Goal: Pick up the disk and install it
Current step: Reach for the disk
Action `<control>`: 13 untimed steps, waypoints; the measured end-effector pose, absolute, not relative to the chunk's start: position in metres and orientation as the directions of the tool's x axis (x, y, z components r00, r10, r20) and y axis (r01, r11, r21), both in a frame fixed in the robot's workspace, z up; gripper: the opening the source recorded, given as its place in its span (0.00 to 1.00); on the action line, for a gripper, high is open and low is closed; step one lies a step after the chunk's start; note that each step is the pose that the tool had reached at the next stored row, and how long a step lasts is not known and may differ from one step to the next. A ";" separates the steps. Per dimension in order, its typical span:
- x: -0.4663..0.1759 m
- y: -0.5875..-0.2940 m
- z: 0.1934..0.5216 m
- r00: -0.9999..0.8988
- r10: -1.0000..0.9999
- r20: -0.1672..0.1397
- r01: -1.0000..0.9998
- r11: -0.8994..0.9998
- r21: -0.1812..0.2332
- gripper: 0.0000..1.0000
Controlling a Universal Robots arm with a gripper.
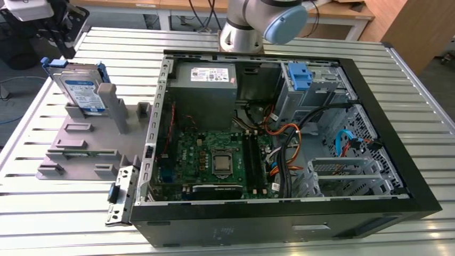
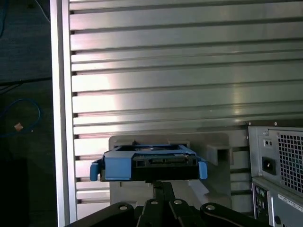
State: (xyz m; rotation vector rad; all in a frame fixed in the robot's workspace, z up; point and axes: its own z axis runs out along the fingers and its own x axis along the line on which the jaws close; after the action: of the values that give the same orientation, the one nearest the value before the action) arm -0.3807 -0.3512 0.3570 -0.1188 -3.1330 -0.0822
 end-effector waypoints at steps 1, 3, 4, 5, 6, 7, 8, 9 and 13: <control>-0.382 -0.351 0.355 -0.997 0.076 0.007 0.076 0.996 0.051 0.11; -0.382 -0.351 0.352 -0.997 0.075 0.007 0.076 0.996 0.051 0.11; -0.383 -0.351 0.351 -0.997 0.075 0.007 0.076 0.996 0.051 0.11; -0.383 -0.351 0.350 -0.997 0.076 0.007 0.076 0.996 0.051 0.11; -0.383 -0.351 0.350 -0.997 0.076 0.007 0.076 0.996 0.051 0.11; -0.383 -0.351 0.350 -0.997 0.076 0.007 0.076 0.996 0.051 0.11; -0.383 -0.350 0.350 -0.997 0.076 0.007 0.076 0.996 0.051 0.11; -0.383 -0.349 0.349 -0.997 0.076 0.007 0.076 0.996 0.051 0.11; -0.384 -0.347 0.348 -0.997 0.076 0.007 0.076 0.996 0.051 0.11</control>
State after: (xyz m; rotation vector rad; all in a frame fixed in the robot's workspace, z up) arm -0.3841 -0.3473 0.3480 -0.1188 -3.1331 -0.0801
